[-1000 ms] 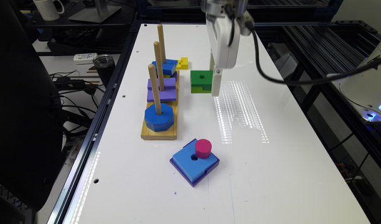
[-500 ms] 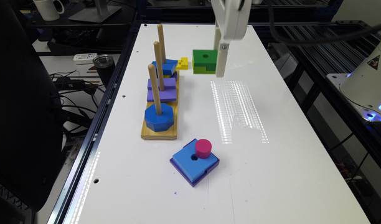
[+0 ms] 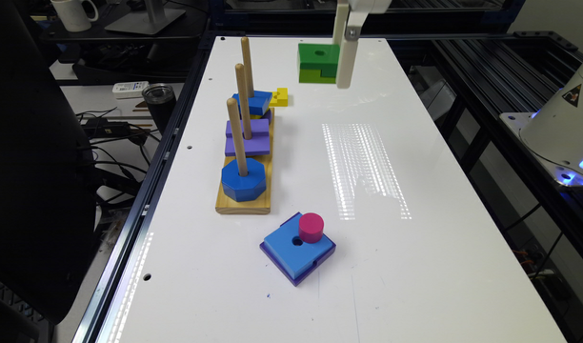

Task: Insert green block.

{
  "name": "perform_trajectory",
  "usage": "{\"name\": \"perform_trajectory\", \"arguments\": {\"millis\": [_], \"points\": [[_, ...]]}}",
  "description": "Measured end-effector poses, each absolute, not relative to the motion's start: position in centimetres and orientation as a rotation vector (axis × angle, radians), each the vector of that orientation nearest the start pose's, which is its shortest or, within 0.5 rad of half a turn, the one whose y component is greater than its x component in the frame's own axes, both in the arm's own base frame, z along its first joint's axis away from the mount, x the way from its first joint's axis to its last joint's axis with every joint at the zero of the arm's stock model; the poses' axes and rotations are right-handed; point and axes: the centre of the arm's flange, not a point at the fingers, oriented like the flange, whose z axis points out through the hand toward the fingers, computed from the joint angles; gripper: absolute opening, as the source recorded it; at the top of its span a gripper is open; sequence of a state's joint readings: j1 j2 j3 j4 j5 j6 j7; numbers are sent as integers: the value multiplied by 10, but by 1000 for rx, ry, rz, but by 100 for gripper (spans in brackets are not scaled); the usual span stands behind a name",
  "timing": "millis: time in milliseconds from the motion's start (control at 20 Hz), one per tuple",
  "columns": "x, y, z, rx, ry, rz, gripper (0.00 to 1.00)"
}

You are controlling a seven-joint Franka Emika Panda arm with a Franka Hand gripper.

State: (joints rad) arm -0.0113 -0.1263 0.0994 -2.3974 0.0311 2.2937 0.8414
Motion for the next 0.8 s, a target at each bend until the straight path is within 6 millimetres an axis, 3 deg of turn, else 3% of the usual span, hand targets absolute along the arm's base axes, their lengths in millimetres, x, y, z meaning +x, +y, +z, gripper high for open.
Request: {"name": "perform_trajectory", "arguments": {"millis": [400, 800], "points": [[480, 42, 388, -2890, 1181, -24, 0], [481, 42, 393, -2888, 1181, -27, 0]]}}
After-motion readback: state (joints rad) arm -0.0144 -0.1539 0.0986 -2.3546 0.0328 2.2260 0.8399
